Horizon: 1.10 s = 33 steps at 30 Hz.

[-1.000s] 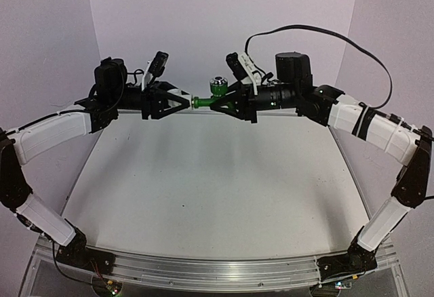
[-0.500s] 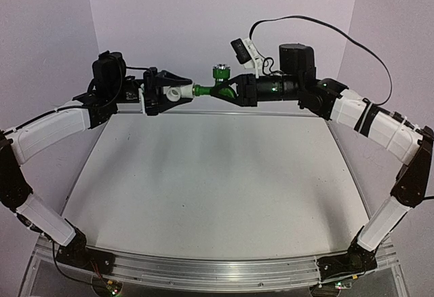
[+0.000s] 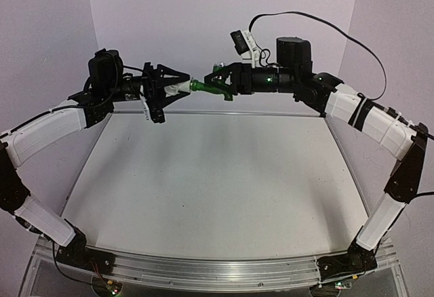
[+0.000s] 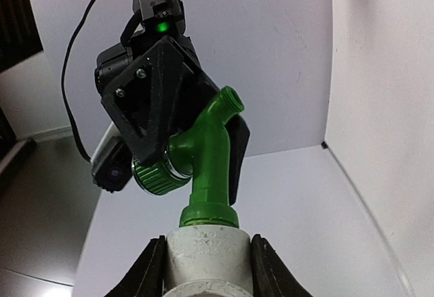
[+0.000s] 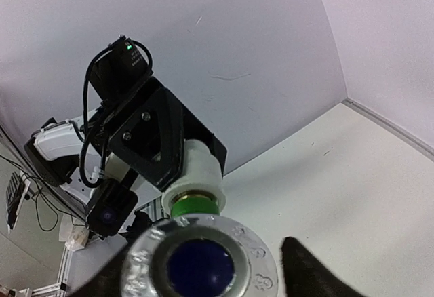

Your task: Install the water faucets

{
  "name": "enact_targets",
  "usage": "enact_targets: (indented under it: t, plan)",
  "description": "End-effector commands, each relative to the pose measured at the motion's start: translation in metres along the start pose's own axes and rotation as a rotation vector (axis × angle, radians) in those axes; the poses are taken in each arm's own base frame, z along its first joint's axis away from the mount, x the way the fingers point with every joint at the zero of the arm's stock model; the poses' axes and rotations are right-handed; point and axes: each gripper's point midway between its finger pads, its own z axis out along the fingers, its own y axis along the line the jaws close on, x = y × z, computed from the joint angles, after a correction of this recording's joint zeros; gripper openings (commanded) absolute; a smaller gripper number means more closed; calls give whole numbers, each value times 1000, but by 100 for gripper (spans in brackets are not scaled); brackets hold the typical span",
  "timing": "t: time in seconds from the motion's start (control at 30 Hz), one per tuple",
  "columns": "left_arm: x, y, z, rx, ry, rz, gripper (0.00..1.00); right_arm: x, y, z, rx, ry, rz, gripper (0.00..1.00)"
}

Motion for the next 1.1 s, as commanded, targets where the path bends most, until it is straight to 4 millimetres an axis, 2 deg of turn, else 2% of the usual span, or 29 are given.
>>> enact_targets:
  t: [0.0,0.1,0.2,0.3,0.4,0.5,0.73,0.8,0.93,1.07]
  plan:
    - [-1,57,-9,-73,30,-440,0,-46,10,-51,117,-165,-112,98]
    - [7,64,-11,-110,63,-829,0,-35,3,-67,176,-149,-215,98]
    - [12,69,-13,-147,65,-1187,0,-21,13,-73,143,-106,-397,98]
    - [14,63,-17,-126,43,-1532,0,-9,23,-75,91,-70,-565,98]
    - [-2,58,-21,34,-2,-1861,0,-7,32,-71,24,-54,-687,98]
    - [-25,66,-23,182,-92,-2084,0,-5,36,-67,-13,-46,-757,98]
    - [-55,69,-34,290,-169,-2133,0,-8,44,-42,-102,-58,-747,98]
    - [-56,66,-34,314,-181,-2145,0,-15,46,-37,-110,-76,-719,98]
    - [-57,64,-33,331,-196,-2122,0,-15,48,-25,-149,-69,-671,95]
    - [-52,59,-28,357,-205,-2140,0,-13,55,-20,-203,-60,-627,84]
